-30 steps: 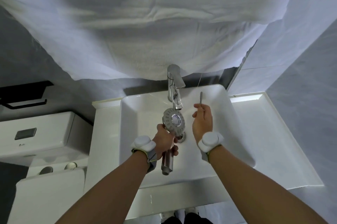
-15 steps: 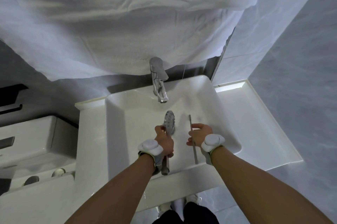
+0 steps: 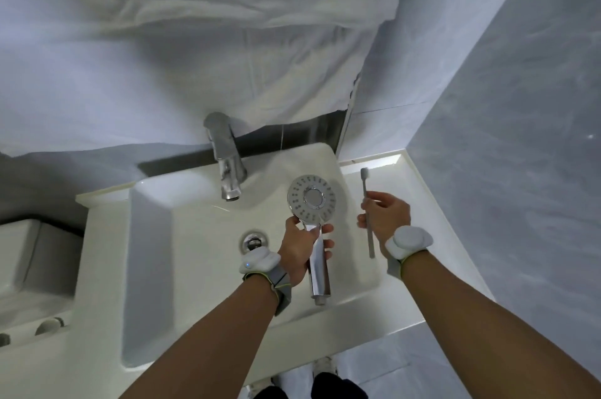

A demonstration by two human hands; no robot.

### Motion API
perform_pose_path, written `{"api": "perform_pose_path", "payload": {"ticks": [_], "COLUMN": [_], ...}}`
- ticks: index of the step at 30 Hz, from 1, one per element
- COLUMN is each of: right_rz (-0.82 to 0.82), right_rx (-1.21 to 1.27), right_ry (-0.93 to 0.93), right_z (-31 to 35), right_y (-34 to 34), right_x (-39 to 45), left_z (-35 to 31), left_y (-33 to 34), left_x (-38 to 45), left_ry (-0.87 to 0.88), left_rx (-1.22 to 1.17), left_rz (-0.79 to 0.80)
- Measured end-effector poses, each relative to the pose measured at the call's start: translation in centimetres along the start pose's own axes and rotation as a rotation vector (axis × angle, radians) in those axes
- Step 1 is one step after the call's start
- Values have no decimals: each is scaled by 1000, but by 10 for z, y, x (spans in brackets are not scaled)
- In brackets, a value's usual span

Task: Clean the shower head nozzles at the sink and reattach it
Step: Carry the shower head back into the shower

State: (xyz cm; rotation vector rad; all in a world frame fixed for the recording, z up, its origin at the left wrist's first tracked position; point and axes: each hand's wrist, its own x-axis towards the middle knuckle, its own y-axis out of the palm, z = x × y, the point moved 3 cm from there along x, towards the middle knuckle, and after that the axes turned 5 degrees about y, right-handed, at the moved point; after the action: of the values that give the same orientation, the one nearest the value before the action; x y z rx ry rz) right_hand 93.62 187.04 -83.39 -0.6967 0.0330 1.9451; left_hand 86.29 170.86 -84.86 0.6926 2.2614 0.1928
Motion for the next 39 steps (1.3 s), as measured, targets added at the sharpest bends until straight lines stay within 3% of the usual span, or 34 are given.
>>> {"api": "perform_pose_path", "payload": {"ticks": [3,7,16,20,22,27,29,31,36,39], "right_rz": [-56,53,105,122,144,-80,-4,171,583,778], "right_rx": [-278,-497,-603,-636,-737,-376,-281,-251,-108,16], "right_ry": [-11,131,219,204,110,-53,-100,-100,284,407], "right_z": [-3,-38,-91,-91,-85,-41,-25,-17,-29,-40], "right_y": [-31,-50,-45,-41,-39,-24,-11,9,63,88], "right_x": [37,86,122,124,121,75,47,11,-78,-130], "left_z": [9,27,48,49,48,26,17,7,-4,-3], "left_y": [9,11,-6,-12,-12,-10,-9,-15,-37,-62], "left_x": [14,34,45,44,42,16,3,-17,-66,-94], "left_ry": [-3,4,7,16,2,-15,-24,-21,45,80], "left_rx": [-38,-79,-131,-128,-128,-107,-90,-76,-5,1], "left_rz": [-34,-73,-111,-130,-133,-141,-141,-143,-145,-194]}}
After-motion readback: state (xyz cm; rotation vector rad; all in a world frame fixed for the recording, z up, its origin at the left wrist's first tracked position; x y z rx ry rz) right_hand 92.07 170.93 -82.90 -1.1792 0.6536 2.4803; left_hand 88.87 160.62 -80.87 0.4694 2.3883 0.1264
